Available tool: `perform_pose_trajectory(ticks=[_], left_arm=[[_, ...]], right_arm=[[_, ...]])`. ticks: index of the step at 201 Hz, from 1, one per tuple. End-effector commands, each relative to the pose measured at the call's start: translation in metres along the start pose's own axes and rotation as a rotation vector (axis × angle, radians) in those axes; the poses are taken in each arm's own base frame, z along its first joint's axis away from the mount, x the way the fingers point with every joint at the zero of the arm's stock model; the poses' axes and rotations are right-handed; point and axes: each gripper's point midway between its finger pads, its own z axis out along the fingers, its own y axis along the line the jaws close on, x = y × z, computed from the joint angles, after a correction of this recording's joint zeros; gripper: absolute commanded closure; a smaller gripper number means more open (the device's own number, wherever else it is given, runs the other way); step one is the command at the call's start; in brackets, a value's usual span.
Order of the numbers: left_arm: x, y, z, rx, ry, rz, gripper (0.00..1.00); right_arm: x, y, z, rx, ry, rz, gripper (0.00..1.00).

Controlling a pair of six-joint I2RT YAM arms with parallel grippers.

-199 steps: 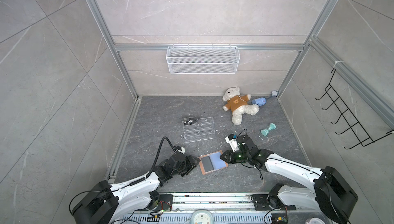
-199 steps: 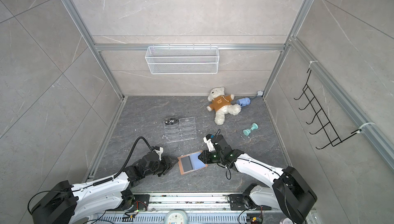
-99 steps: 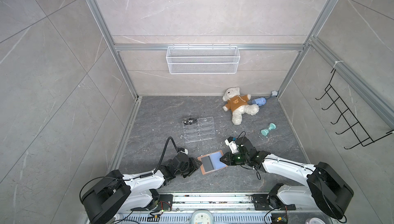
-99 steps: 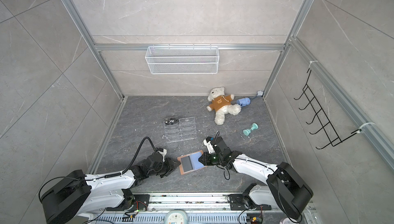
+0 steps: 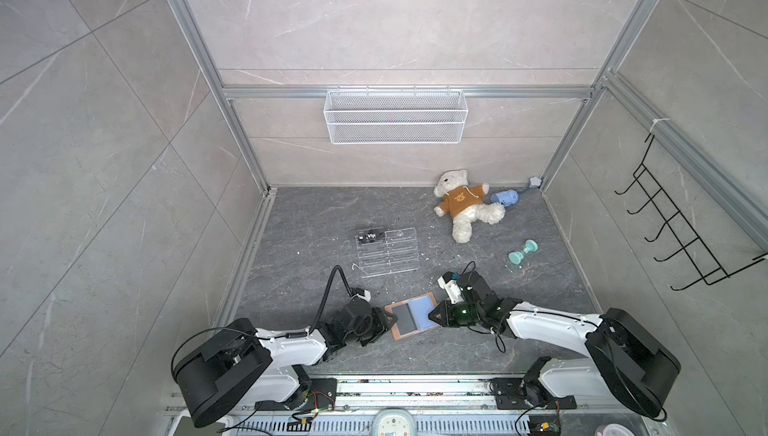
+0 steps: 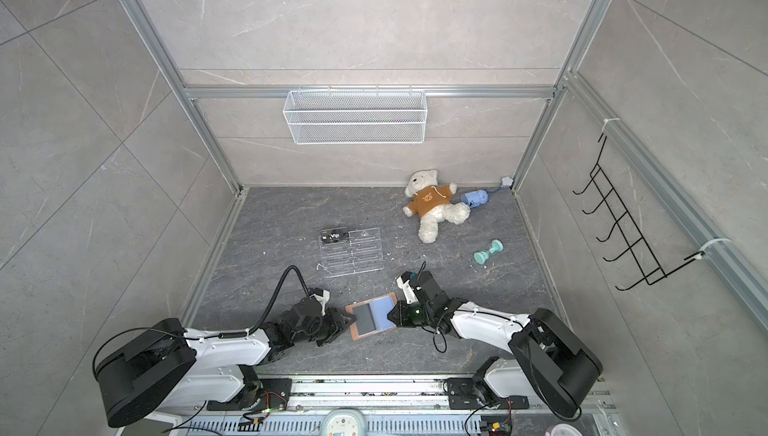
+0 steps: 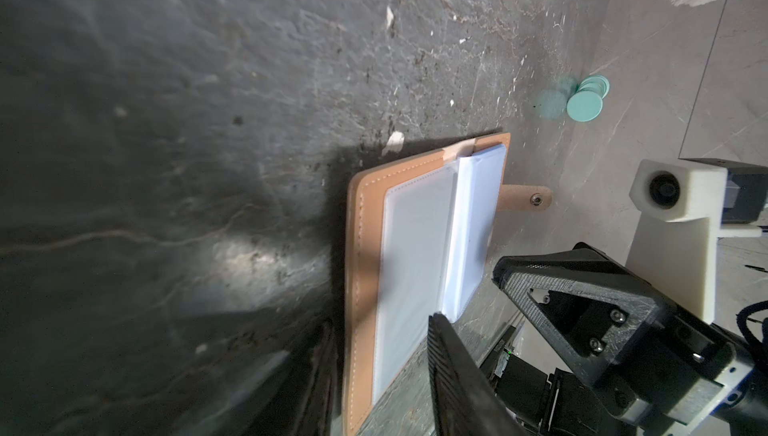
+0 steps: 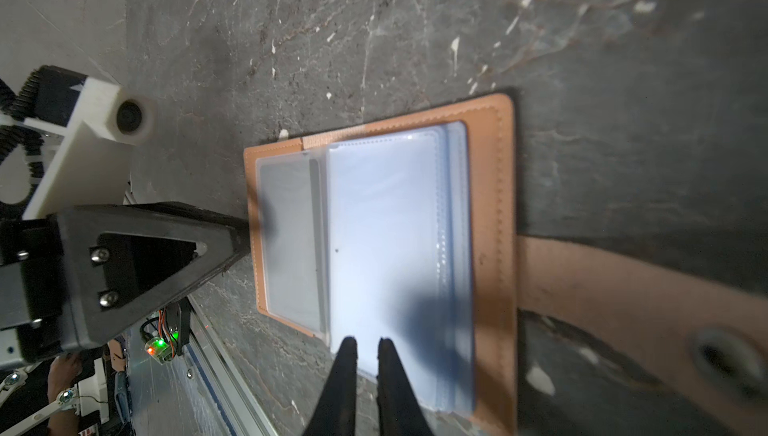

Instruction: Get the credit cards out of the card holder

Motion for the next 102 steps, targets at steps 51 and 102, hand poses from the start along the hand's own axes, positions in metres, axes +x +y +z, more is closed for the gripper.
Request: perform_pose_trajectory(ticks=[51, 102], left_arm=[[0.001, -0.019, 0.003, 0.067, -0.005, 0.058, 0.74], [0.001, -0.023, -0.001, 0.081, -0.015, 0.070, 0.90]], right_arm=[[0.005, -0.002, 0.003, 0.025, -0.001, -0.008, 0.86], [0.005, -0.001, 0.003, 0.026, 0.000, -0.011, 0.86]])
